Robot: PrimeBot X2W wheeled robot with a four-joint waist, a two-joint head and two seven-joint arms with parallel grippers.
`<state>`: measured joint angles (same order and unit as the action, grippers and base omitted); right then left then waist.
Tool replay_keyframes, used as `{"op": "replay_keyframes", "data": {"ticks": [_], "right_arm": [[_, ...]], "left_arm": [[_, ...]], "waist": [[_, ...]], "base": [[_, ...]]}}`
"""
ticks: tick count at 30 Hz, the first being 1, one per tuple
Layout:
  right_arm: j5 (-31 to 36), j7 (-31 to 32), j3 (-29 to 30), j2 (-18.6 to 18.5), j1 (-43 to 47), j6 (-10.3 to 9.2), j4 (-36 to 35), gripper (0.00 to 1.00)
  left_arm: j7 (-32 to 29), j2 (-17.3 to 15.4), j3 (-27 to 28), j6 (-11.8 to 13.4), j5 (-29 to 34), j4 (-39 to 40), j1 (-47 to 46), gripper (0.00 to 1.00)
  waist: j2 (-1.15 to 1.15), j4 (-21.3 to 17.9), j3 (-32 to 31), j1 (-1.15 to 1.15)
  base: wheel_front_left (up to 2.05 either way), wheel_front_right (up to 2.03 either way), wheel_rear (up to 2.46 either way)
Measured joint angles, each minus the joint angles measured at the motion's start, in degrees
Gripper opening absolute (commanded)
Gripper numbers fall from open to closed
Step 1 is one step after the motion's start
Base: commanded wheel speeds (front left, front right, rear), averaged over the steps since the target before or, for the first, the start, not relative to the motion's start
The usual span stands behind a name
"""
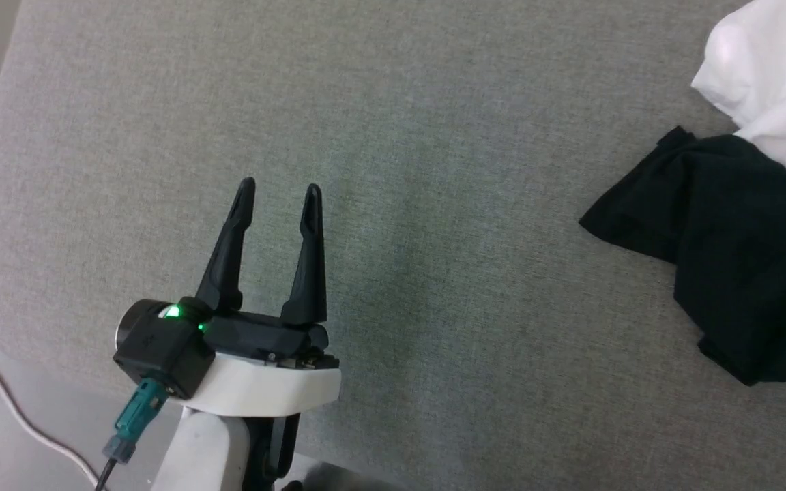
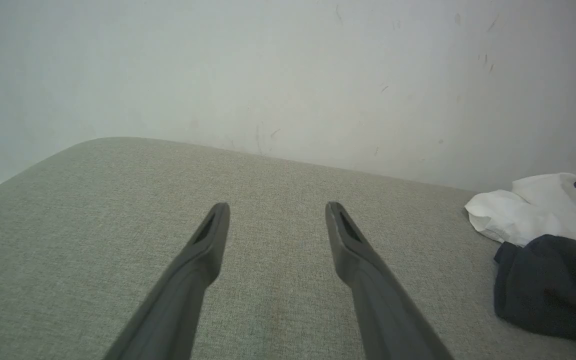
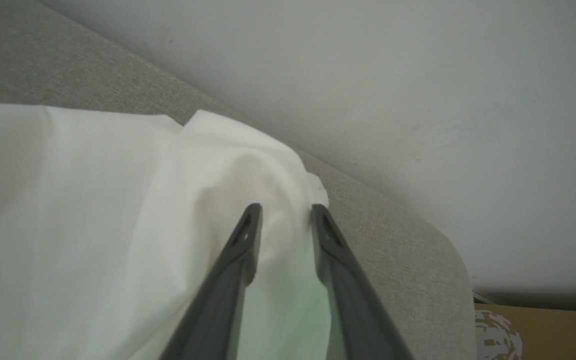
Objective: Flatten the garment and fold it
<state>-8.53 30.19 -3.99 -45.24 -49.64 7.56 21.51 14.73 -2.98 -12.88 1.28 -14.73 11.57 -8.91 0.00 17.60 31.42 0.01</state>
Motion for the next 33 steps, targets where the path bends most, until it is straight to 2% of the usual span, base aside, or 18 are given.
{"op": "replay_keyframes", "data": {"ticks": [9,12,15,20,24,29,33], "right_arm": [[-2.11,-4.35,0.1,4.3,-0.32,0.03,1.69,1.0],[-4.36,-7.57,3.6,7.99,0.03,0.04,1.02,1.0],[-6.46,-10.57,9.68,12.67,2.98,0.03,-1.24,1.0],[-7.72,-15.14,14.56,18.64,14.69,0.04,-10.61,1.0],[-6.93,-18.67,18.19,24.05,25.98,0.03,-20.97,1.0],[-5.11,-23.45,22.32,34.48,40.49,-0.02,-31.37,1.0],[-0.94,-29.0,22.41,40.47,49.15,-0.02,-36.22,1.0]], "left_arm": [[0.0,0.0,0.88,-0.23,0.74,-1.23,-0.84,1.0],[0.0,0.0,1.67,-0.53,0.94,-1.52,-0.73,1.0],[0.01,0.0,2.64,-0.76,1.43,-1.64,0.41,1.0],[0.01,-0.01,4.7,-1.81,2.26,-2.13,3.97,1.0],[0.0,-0.01,5.89,-2.48,2.76,-2.16,6.76,1.0],[0.01,0.0,6.11,-3.34,4.33,-2.31,9.28,1.0],[0.0,-0.01,6.37,-3.74,4.5,-2.31,11.07,1.0]], "waist": [[0.0,-1.15,-1.25,-0.01],[0.0,-1.99,-3.12,-0.01],[0.0,-3.06,-5.56,-0.02],[0.0,-4.95,-9.83,-0.02],[0.0,-6.56,-13.01,-0.03],[0.0,-8.36,-16.33,-0.03],[0.0,-9.72,-18.08,-0.03]], "base": [[0.0,0.0,0.0],[0.0,0.0,0.0],[0.0,0.0,0.0],[0.0,0.0,0.0],[0.0,0.0,0.0],[0.0,0.0,0.0],[0.0,0.0,0.0]]}}
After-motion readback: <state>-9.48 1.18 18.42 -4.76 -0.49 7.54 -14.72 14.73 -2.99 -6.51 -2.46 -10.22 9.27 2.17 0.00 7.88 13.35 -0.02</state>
